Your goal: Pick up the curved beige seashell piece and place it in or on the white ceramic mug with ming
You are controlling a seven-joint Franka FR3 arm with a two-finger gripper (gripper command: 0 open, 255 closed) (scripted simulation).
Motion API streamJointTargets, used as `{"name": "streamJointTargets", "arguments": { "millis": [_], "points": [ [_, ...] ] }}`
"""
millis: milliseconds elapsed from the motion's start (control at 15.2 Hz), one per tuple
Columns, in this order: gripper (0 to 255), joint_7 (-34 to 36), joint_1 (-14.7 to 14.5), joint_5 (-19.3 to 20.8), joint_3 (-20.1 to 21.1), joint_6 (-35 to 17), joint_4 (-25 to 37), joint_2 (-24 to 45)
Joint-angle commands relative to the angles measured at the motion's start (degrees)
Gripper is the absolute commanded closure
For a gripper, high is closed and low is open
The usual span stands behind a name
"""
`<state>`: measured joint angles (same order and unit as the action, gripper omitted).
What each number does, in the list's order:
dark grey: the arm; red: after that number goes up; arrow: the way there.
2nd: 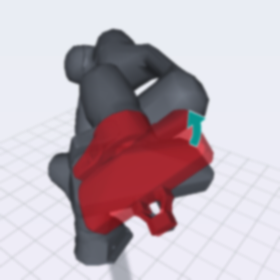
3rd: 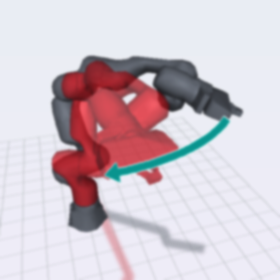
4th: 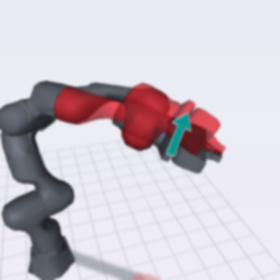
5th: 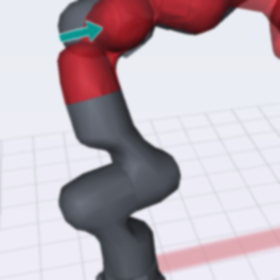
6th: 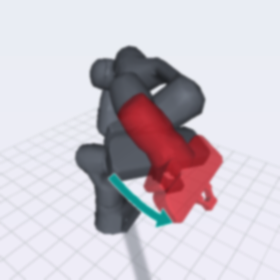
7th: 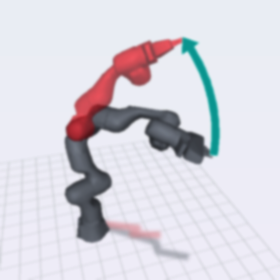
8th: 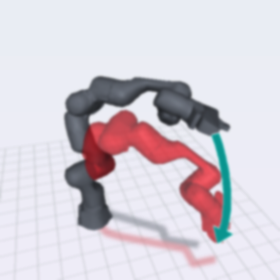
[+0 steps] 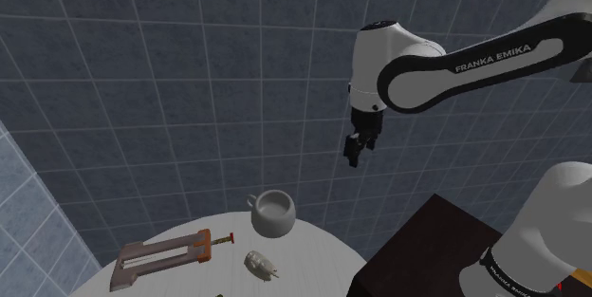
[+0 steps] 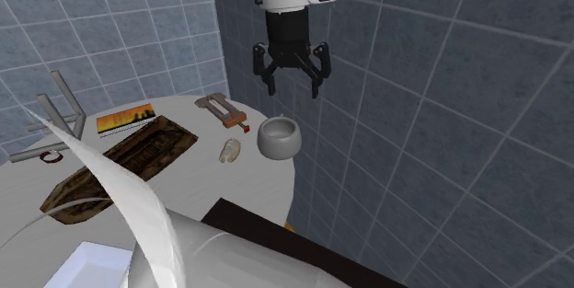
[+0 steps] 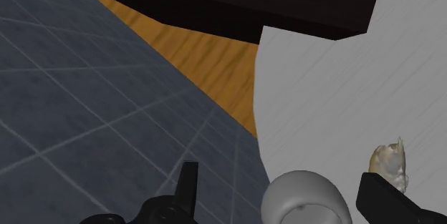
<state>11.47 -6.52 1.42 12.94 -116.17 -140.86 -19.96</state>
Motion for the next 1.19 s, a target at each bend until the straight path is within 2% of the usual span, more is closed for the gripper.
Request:
{"name": "streamJointTargets", "arguments": {
  "millis": [0, 594, 1122],
  "points": [
    [0, 1.02, -0.43, 0.00, 1.07, -2.56, 0.90, 3.88],
    [0, 7.15, -2.81, 3.10, 5.32, -11.82, 8.24, 22.88],
    [0, 12.56, -7.06, 8.19, 6.24, -16.16, 18.88, 40.28]
  ]
}}
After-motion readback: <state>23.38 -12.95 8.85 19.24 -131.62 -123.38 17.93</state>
